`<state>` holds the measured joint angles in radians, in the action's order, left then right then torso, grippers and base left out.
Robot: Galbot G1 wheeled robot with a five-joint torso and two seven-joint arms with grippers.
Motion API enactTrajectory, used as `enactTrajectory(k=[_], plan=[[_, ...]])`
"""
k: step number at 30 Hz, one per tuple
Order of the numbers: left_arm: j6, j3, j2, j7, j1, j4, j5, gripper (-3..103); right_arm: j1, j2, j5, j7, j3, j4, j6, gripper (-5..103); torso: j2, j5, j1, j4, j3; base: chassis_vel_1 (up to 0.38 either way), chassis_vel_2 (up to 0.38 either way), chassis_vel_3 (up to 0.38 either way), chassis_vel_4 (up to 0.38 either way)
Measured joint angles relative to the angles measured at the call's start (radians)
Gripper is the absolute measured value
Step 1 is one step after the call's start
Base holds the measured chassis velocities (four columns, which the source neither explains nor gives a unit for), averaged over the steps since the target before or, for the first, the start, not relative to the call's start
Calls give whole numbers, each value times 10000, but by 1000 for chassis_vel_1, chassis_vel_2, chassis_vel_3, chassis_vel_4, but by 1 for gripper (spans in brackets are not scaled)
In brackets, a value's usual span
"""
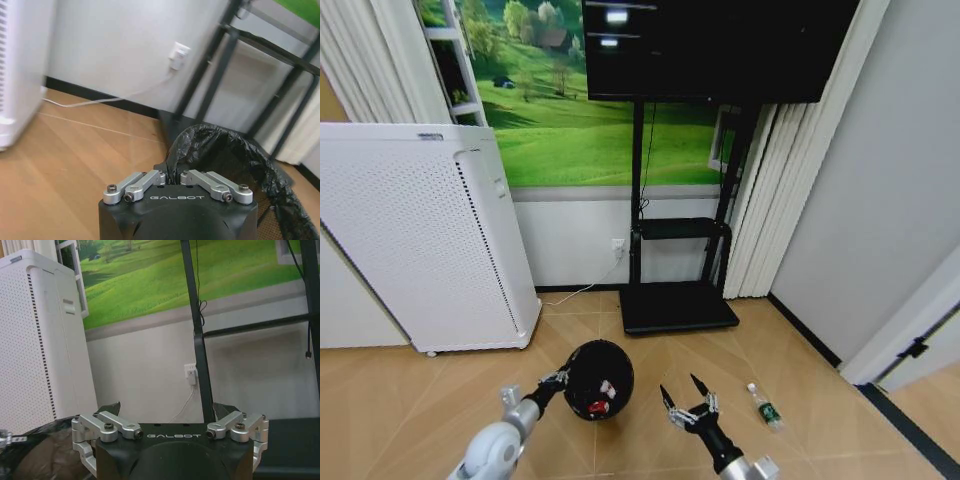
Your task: Pick up the trash bin and place the garbage on the floor into it.
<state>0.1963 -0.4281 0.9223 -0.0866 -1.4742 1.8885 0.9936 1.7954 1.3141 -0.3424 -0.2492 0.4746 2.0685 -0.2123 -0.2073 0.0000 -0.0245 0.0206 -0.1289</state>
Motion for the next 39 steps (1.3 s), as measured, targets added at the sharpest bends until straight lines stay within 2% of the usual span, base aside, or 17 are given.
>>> enactTrajectory(k=[1, 3, 10, 14, 18, 20, 22, 24, 25, 26, 27, 28, 30, 39], plan=[[0, 0, 0, 0, 0, 0, 0, 7, 0, 0, 0, 0, 0, 0, 0, 100, 0, 0, 0, 0, 0, 0, 0, 0, 0], [55, -860, 150, 38, -351, 11, 165, 7, -285, -68, -120, 146, 30, -138, 124, 100, 0, -1, 0, -5, 0, -41, -38, 67, 59], [65, -1933, 422, 277, -764, -70, 352, 7, -726, -227, -225, 379, 140, -874, 153, 100, 1, -1, -1, -3, -1, -111, -113, 122, 114], [66, -2123, 475, 389, -889, -78, 371, 7, -915, -248, -241, 520, 118, -1174, 153, 100, 0, -3, 0, 3, 0, -217, -207, 182, 205], [67, -2300, 502, 464, -955, -123, 370, 7, -1312, -267, -294, 899, -8, -1741, 217, 100, 0, 3, 0, -2, 0, -223, -230, 238, 256], [85, -2403, 502, 504, -964, -166, 360, 7, -1607, -270, -297, 1270, -81, -2082, 317, 100, 0, 1, -1, 5, -1, -178, -206, 218, 222], [110, -2482, 500, 520, -982, -209, 343, 7, -1788, -273, -290, 1501, -127, -2288, 364, 100, 0, 3, -1, 3, -2, -146, -182, 191, 142], [188, -2761, 481, 521, -1070, -332, 341, 7, -2437, -281, -214, 2105, -198, -3037, 783, 100, 0, 2, 0, 1, -1, -76, -78, 45, 67], [188, -2761, 481, 521, -1070, -332, 341, 7, -2437, -281, -214, 2105, -198, -3037, 783, 100, 0, 2, 0, 1, -1, -40, -78, 13, 43], [208, -2899, 481, 521, -1125, -381, 354, 7, -2712, -305, -131, 2346, -221, -3382, 1057, 100, 0, 2, 0, 0, -1, 0, 0, 0, 0], [220, -3148, 493, 570, -1240, -442, 377, 7, -3203, -390, 36, 2760, -228, -4107, 1654, 100, 0, -2, -1, -4, -1, 75, 57, -41, -69], [220, -3148, 493, 570, -1240, -442, 377, 7, -3203, -390, 36, 2760, -228, -4107, 1654, 100, 0, -2, -1, -4, -1, 75, 57, -41, -69], [222, -3485, 517, 714, -1468, -473, 392, 7, -3820, -601, 238, 2975, -217, -5182, 2374, 100, 1, 2, -1, -5, -1, 83, 86, -65, -64], [177, -3989, 676, 1098, -2034, -417, 395, 7, -5424, -1167, 1112, 2676, -355, -8145, 3081, 100, 1, 1, 0, -2, -1, 19, 26, -13, -16]])
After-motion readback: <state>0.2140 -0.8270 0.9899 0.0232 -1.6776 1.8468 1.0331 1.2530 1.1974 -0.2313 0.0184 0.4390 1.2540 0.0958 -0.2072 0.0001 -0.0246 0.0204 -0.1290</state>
